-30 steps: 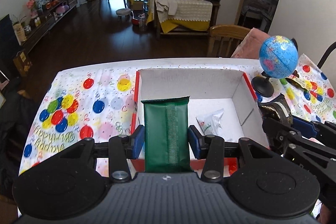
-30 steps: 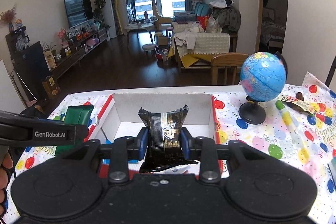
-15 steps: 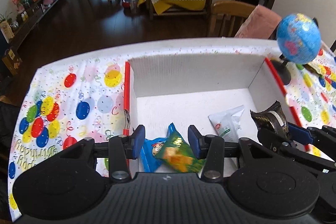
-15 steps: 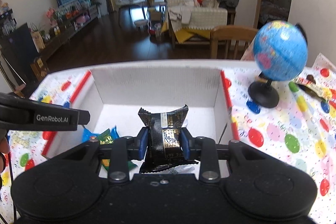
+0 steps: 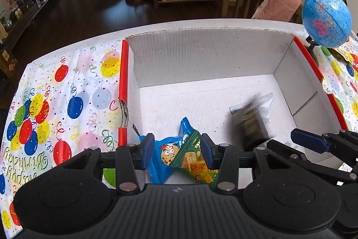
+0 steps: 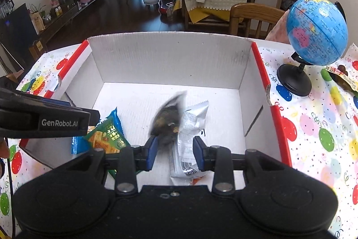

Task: Organize snacks
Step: 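Withdraw both tools from the box toward the remaining snacks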

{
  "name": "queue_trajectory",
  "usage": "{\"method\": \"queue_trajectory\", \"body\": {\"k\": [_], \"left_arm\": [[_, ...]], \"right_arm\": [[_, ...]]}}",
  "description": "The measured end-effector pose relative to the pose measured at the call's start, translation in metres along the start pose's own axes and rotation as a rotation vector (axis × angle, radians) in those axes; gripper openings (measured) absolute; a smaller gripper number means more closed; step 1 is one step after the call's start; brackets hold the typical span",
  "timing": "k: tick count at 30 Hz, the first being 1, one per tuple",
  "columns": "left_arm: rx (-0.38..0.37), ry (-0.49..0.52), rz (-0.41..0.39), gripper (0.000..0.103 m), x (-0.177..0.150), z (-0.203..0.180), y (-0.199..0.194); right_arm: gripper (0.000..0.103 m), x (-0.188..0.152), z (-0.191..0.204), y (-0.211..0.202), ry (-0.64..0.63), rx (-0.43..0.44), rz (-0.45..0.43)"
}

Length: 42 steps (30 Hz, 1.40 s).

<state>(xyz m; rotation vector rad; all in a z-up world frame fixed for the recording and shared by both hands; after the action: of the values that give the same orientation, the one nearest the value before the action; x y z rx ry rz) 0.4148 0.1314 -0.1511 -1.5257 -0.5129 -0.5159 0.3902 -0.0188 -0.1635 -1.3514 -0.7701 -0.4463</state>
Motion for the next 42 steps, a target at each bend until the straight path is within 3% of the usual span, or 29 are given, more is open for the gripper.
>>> {"method": "queue_trajectory", "body": {"k": [10, 13, 19, 25, 42], "left_arm": [[-0.041, -0.009, -0.025, 0.045, 0.001, -0.001, -0.018], [-0.053, -0.005, -0.04, 0.052, 0.001, -0.003, -0.028], [-0.066, 0.003, -0.074, 0.055, 0.002, -0.007, -0.053], [-0.071, 0.014, -0.115, 0.058, -0.001, -0.013, -0.083], [-0.029, -0.02, -0.199, 0.07, -0.039, -0.046, -0.173]], "right_arm": [[0.044, 0.003, -0.013, -0.021, 0.037, -0.013, -0.033], [0.047, 0.004, -0.014, -0.031, 0.049, -0.012, -0.051], [0.049, 0.007, -0.013, -0.055, 0.066, -0.009, -0.089], [0.059, 0.007, -0.012, -0.082, 0.069, -0.008, -0.138], [0.078, -0.013, -0.027, -0.163, 0.039, 0.104, -0.233]]}}
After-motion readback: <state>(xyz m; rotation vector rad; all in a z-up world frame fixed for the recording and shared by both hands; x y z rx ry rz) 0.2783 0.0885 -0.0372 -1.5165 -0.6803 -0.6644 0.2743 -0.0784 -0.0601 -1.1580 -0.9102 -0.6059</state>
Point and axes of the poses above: each gripper's, at about its wrist camera, not at the fingertips, and y roughly the way its jaws point, z to its left, x to its top, the point moved 5 cm from there along y, roughly the way its jaws point, and after that the axes turned 7 degrees about -z, right-handed, at the moved point
